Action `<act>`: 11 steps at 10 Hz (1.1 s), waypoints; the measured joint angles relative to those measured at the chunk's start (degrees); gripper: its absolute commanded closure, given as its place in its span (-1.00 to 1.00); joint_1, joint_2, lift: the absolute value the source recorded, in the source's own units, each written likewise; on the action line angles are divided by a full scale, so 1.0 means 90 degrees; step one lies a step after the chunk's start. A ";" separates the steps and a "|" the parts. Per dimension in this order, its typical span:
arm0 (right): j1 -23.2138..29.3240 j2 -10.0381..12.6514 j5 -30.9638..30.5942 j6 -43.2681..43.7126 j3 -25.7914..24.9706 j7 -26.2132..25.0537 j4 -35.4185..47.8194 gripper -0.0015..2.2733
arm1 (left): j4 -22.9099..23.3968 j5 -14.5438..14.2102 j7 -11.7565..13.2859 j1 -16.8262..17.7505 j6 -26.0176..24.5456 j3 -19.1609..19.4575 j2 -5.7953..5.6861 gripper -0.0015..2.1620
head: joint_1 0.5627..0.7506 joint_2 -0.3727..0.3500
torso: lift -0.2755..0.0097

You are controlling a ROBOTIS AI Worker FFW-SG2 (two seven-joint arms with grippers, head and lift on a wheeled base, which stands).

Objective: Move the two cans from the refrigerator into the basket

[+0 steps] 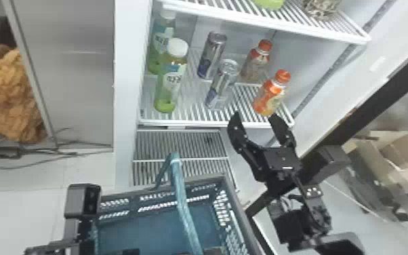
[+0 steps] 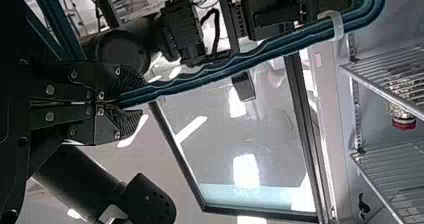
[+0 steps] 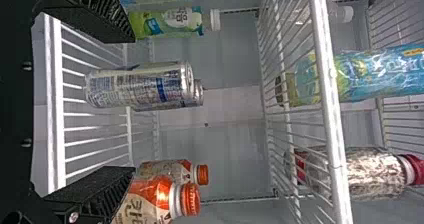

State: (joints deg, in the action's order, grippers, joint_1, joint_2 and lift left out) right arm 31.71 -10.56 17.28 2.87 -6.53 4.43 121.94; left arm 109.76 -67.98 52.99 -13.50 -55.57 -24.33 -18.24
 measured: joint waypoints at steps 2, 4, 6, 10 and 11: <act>-0.0296 -0.0018 0.0002 0.0133 0.0150 0.0006 -0.0384 -0.92 | 0.0000 0.0001 0.0000 0.0000 -0.0009 -0.0001 0.0004 0.08 | 0.41 -0.94 | -1.00; -0.0531 -0.0051 -0.0019 0.0210 0.0249 0.0006 -0.0650 -0.92 | 0.0000 0.0004 0.0000 0.0000 -0.0010 -0.0001 0.0005 0.08 | 0.41 -0.94 | -1.00; -0.0747 -0.0095 -0.0028 0.0264 0.0314 0.0006 -0.0885 -0.92 | 0.0000 0.0011 0.0000 0.0000 -0.0011 -0.0001 0.0005 0.08 | 0.41 -0.94 | -1.00; -0.1254 -0.0178 -0.0005 0.0422 0.0529 0.0005 -0.1400 -0.90 | 0.0000 0.0012 0.0000 0.0013 -0.0004 -0.0011 0.0005 0.08 | 0.41 -0.94 | -1.00; -0.1403 -0.0195 -0.0004 0.0453 0.0578 -0.0002 -0.1543 -0.90 | 0.0000 0.0012 0.0000 0.0015 -0.0005 -0.0015 0.0004 0.08 | 0.41 -0.94 | -1.00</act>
State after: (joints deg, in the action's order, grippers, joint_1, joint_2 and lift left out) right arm 19.08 -12.32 17.25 6.94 -1.34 4.41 108.05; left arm 109.76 -67.87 52.99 -13.36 -55.61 -24.46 -18.20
